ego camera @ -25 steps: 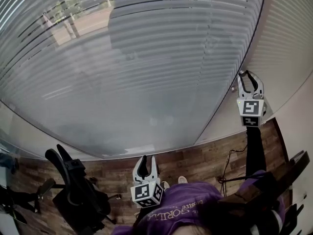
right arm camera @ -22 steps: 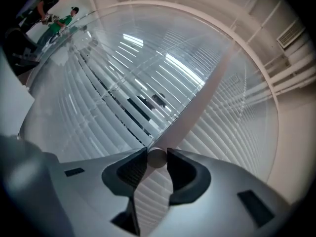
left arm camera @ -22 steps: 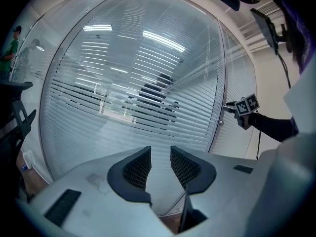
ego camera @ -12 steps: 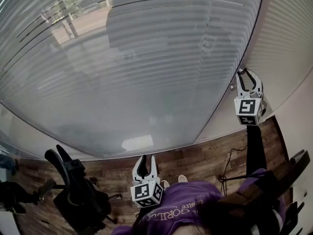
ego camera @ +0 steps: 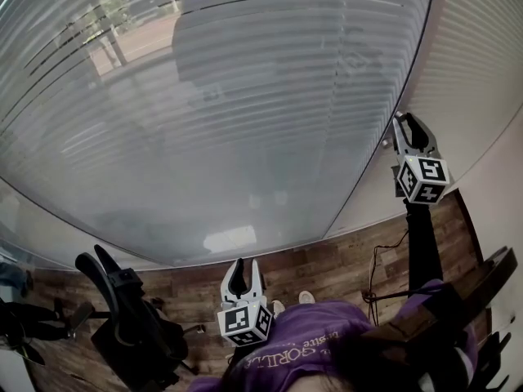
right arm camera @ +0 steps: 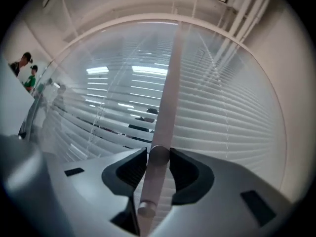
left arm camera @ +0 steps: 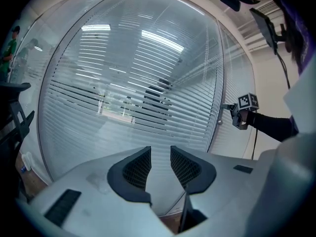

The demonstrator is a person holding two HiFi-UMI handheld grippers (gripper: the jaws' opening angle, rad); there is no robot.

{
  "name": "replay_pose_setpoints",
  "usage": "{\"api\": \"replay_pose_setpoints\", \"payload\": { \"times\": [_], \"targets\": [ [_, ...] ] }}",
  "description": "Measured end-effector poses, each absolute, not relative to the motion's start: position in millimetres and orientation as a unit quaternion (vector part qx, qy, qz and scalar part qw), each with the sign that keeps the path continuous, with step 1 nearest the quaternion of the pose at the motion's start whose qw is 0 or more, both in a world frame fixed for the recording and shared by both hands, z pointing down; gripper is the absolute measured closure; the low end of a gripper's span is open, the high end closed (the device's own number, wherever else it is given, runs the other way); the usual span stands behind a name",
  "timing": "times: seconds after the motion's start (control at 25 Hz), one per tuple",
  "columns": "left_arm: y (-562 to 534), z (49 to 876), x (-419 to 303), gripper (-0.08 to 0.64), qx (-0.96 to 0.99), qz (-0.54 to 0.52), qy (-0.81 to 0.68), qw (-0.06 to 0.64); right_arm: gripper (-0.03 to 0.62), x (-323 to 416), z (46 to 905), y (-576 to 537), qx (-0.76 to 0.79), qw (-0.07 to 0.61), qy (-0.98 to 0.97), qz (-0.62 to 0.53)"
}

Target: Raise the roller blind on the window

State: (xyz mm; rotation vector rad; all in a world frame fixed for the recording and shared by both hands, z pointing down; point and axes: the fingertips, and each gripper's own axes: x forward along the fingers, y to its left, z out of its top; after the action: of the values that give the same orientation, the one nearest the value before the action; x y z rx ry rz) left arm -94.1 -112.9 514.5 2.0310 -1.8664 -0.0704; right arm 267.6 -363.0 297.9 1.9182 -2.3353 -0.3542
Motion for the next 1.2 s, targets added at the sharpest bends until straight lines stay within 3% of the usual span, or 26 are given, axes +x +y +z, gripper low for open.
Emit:
{"api": "replay_pose_setpoints", "payload": {
  "times": [0.24,0.8,1.2],
  "targets": [
    [-112,515,-95,0.436,0.723,-0.024,-0.664,0.191,0.468,271,296,-364,0.635,0.037,-0.765,-0.102],
    [-113,515,-94,0.436,0.725,-0.025,-0.661,0.192,0.468,259,292,-360,0.638,0.178,-0.718,-0.214],
    [-114,515,-95,0.436,0.723,-0.026,-0.663,0.191,0.468,254,290,-356,0.644,0.168,-0.717,-0.206]
  ]
}}
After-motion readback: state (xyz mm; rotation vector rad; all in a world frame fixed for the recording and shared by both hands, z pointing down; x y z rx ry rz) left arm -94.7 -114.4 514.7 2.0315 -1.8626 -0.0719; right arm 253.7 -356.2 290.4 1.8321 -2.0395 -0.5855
